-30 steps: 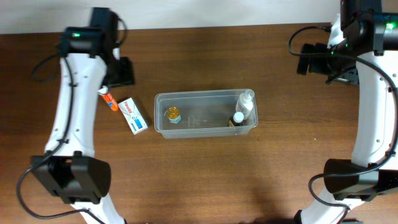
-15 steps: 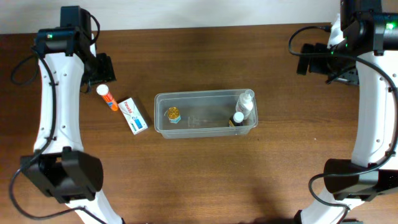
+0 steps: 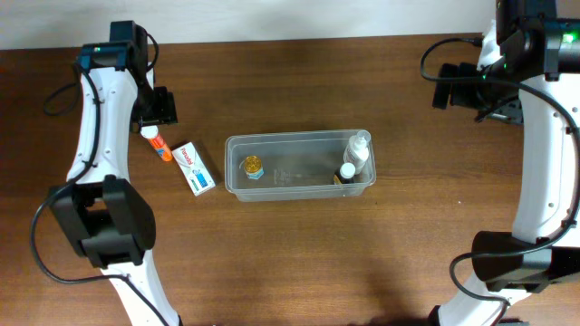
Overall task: Pack container
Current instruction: 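Raise left gripper and move it over the orange tube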
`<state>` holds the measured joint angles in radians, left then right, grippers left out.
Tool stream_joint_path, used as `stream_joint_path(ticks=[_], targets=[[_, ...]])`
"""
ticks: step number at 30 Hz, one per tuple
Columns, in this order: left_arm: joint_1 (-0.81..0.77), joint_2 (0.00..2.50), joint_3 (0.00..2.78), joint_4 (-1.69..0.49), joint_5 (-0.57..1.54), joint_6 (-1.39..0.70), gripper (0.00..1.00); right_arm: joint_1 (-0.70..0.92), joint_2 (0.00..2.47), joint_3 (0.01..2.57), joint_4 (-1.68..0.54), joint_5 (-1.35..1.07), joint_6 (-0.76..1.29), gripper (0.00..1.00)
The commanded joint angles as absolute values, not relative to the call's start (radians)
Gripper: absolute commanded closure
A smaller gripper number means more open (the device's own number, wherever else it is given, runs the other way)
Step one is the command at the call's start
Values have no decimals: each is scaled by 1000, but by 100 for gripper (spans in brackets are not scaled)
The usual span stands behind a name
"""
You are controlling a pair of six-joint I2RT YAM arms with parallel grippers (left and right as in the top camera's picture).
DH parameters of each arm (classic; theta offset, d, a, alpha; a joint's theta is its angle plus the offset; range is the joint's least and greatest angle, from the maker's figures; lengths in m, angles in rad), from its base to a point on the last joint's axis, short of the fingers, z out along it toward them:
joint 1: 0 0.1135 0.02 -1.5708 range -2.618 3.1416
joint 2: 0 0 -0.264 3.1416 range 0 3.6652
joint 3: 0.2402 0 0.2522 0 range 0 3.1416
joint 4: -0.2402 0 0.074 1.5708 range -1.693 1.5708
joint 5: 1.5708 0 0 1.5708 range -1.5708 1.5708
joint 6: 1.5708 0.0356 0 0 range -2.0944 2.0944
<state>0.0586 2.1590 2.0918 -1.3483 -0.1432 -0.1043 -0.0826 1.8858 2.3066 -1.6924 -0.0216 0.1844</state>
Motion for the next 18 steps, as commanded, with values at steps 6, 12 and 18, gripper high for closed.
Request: stream_joint_path(ticks=[6, 12, 18], targets=[[62, 2212, 2109, -1340, -147, -80, 27, -86, 1887, 2313, -1695, -27, 191, 2], [62, 2216, 2109, -1339, -147, -80, 36, -86, 1887, 2313, -1695, -27, 191, 2], [62, 2225, 2108, -1340, -147, -80, 37, -86, 1887, 2313, -1695, -27, 191, 2]])
